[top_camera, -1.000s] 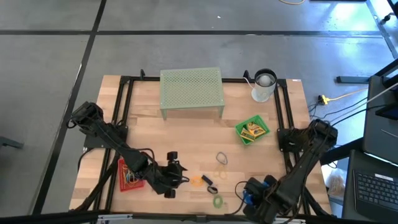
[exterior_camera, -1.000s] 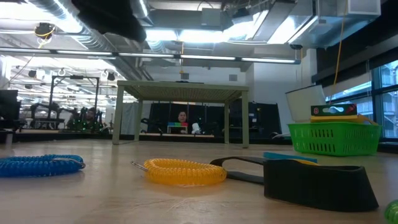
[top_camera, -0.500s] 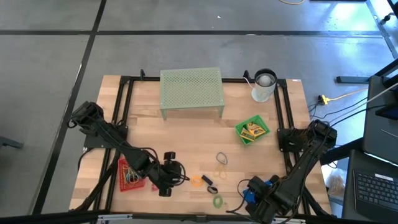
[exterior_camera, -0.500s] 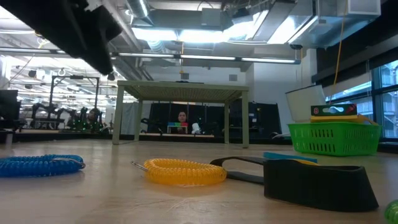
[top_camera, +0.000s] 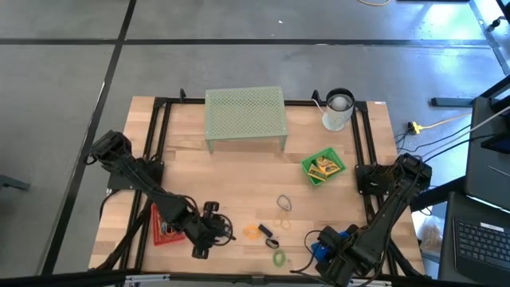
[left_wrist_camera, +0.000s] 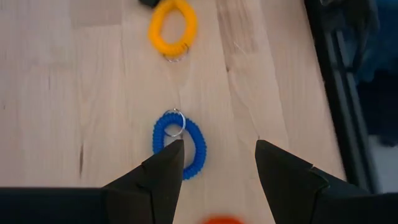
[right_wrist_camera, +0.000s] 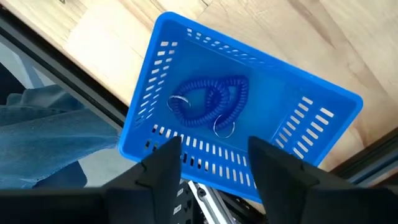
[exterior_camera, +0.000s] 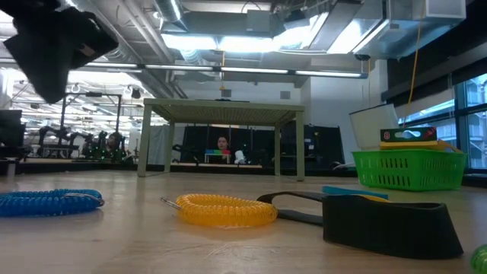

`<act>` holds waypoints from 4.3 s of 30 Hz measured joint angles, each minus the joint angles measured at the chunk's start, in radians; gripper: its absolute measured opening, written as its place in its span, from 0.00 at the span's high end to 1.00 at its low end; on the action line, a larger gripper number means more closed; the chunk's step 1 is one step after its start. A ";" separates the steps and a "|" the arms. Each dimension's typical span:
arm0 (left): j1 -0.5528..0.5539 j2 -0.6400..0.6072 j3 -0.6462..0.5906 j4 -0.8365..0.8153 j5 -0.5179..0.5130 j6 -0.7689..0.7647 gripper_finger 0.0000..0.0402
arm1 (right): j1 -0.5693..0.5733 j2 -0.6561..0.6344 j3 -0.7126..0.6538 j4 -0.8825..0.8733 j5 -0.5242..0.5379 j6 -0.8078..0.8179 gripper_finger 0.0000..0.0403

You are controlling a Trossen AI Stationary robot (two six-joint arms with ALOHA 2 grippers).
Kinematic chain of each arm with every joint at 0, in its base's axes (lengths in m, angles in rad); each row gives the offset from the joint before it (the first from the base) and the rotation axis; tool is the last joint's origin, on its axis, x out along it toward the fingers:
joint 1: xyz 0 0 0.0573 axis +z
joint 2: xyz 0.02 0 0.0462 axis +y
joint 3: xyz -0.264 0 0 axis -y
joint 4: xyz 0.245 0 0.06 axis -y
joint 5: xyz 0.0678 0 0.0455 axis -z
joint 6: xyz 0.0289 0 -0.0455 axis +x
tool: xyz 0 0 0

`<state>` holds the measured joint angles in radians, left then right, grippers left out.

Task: Pick & Place Office Desk Supplies
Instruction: Put the blue spring rubber band into the blue bin

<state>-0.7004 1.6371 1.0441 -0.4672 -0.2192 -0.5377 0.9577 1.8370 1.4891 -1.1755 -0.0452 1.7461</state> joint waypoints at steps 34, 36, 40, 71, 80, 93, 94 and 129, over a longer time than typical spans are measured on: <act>0.020 0.234 -0.066 0.170 -0.016 0.091 0.90 | -0.001 0.000 0.000 0.001 0.082 -0.053 0.56; 0.023 0.232 -0.066 0.170 -0.019 0.096 0.96 | 0.000 0.000 0.000 0.001 0.082 -0.053 0.56; 0.028 0.218 -0.056 0.162 -0.022 0.137 0.96 | -0.001 0.000 0.000 0.001 0.083 -0.069 0.56; 0.044 0.006 0.029 0.754 -0.359 0.526 0.96 | -0.070 0.000 0.000 0.411 0.894 -1.042 0.56; 0.044 0.006 0.029 0.755 -0.295 0.483 0.96 | -0.159 0.000 0.000 0.604 0.947 -1.385 0.56; 0.048 0.006 0.029 0.755 -0.275 0.479 0.96 | -0.212 0.000 0.000 0.659 0.839 -1.472 0.56; 0.049 0.006 0.028 0.755 -0.276 0.480 0.96 | -0.212 0.000 0.000 0.672 0.839 -1.475 0.56; 0.064 0.006 0.027 0.741 -0.341 0.352 0.85 | -0.212 0.000 0.000 0.791 0.752 -1.453 0.97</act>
<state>-0.6367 1.6436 1.0706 0.2735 -0.5602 -0.1858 0.7456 1.8370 1.4895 -0.3848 0.7066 0.2926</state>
